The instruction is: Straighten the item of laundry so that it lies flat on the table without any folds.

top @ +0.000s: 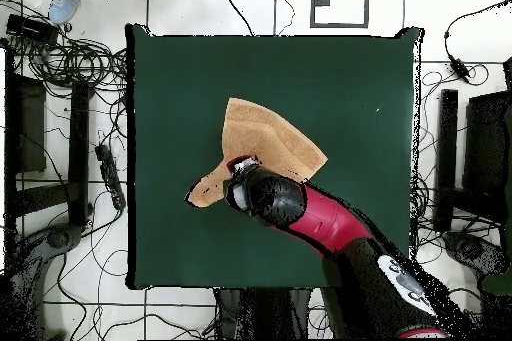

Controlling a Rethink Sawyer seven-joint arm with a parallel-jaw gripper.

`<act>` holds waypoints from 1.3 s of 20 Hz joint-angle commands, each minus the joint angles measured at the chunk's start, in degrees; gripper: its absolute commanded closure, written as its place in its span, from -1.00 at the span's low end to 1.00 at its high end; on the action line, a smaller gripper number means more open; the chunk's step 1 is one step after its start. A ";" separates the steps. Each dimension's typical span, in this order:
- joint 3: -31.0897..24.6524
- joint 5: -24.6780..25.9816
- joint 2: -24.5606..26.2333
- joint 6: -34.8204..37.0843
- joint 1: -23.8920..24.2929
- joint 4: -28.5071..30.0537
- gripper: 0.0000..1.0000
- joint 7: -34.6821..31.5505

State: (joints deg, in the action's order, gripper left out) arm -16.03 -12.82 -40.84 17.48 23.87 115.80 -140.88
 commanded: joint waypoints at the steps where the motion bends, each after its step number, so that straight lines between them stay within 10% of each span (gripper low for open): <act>1: -10.27 -3.29 3.03 -5.37 0.35 4.87 -1.00 -7.90; 26: -10.34 -1.46 4.15 0.40 2.05 0.24 -1.00 -4.65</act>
State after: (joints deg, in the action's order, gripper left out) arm -24.54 -12.89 -38.01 13.64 29.06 118.24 -140.88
